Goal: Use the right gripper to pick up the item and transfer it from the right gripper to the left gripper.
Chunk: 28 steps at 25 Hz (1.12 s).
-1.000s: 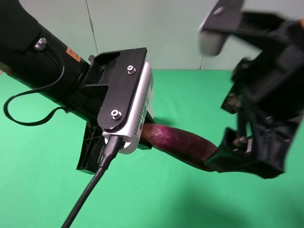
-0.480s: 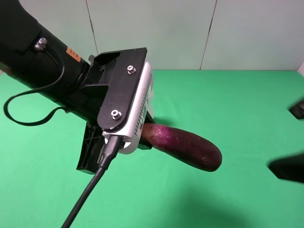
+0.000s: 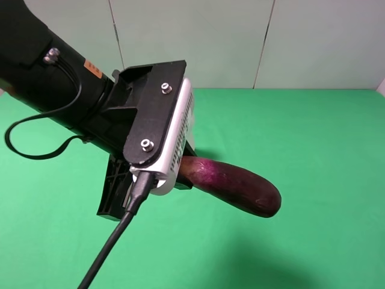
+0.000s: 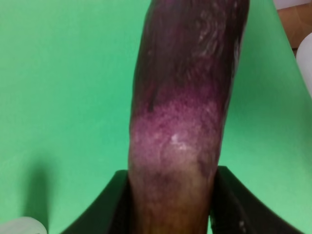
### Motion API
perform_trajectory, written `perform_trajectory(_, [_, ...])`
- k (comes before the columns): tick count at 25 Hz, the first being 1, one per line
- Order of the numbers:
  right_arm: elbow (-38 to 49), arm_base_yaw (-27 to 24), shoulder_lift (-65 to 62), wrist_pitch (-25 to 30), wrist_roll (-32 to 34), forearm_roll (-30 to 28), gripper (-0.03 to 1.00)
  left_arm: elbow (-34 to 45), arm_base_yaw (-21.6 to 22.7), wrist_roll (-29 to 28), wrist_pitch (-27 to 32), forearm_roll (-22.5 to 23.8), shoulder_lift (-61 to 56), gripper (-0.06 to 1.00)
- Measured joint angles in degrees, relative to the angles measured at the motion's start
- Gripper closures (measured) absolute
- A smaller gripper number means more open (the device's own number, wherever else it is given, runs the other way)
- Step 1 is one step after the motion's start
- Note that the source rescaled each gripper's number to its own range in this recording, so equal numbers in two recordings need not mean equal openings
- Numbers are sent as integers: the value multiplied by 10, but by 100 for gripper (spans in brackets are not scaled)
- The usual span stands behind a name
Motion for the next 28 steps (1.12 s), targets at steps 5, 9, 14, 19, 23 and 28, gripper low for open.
perform_trajectory(5, [49,0,-93,-39,-2,2,-3,0,0,0,0,1,0,94])
perform_trajectory(9, [82,0,-136,-56,-8,4,-3,0,0,0,0,1,0,94])
perform_trajectory(14, [87,0,-141,-71,-11,-3,-3,0,0,0,0,1,0,94])
perform_trajectory(19, [87,0,-141,-74,-11,-1,-3,0,0,0,8,1,0,94])
perform_trajectory(23, [87,0,-141,-74,-11,6,-3,0,0,0,20,1,0,94])
perform_trajectory(28, [87,-33,-141,-76,-12,9,-3,0,0,-9,29,1,0,94])
